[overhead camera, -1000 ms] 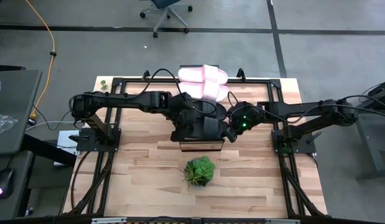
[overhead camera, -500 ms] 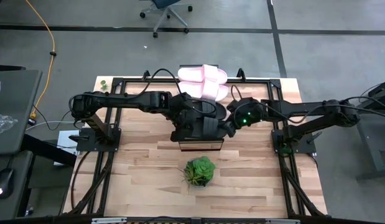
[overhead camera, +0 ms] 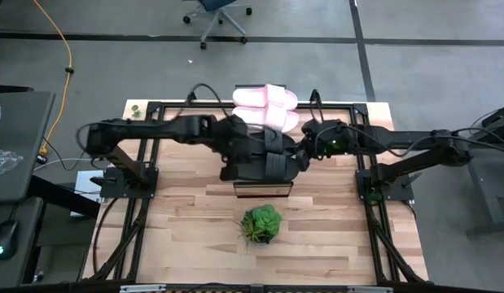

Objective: Pick and place slides into the shelf
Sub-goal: Put the black slide on the shelf, then return to Home Position

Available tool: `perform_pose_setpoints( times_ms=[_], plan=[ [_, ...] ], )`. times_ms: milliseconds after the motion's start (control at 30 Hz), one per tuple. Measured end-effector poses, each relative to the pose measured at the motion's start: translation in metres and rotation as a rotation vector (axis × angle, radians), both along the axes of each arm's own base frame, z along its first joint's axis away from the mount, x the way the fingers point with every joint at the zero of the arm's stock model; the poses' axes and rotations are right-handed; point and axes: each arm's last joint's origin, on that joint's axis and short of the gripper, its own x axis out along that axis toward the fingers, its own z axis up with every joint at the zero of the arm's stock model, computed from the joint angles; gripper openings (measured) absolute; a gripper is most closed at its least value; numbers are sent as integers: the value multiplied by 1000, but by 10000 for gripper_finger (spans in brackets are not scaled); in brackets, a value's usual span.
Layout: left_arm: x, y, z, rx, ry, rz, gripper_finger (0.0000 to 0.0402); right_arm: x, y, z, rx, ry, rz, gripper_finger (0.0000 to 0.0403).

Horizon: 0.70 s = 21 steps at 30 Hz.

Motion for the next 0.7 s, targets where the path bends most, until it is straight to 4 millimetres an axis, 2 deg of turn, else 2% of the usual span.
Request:
perform_pose_setpoints(
  times_ms=[100, 200, 333, 500, 600, 700],
  plan=[
    [-18, 6, 20, 14, -46, 31, 0, -8, -3, 8, -33, -19, 5, 0],
    [-42, 11, 47, 52, -129, 60, 0, -23, -6, 19, -63, -56, 7, 0],
    [-80, 11, 83, 122, -254, 100, 0, -54, -9, 39, -97, -156, -14, 0],
    [-131, -2, 118, 263, -364, 161, 0, -98, -9, 65, -124, -331, -59, 0],
    [-160, -12, 118, 303, -418, 207, 0, -115, -6, 66, -104, -426, -72, 0],
    [-184, -21, 97, 275, -495, 250, 0, -120, -3, 48, -45, -436, -83, 0]
  ],
)
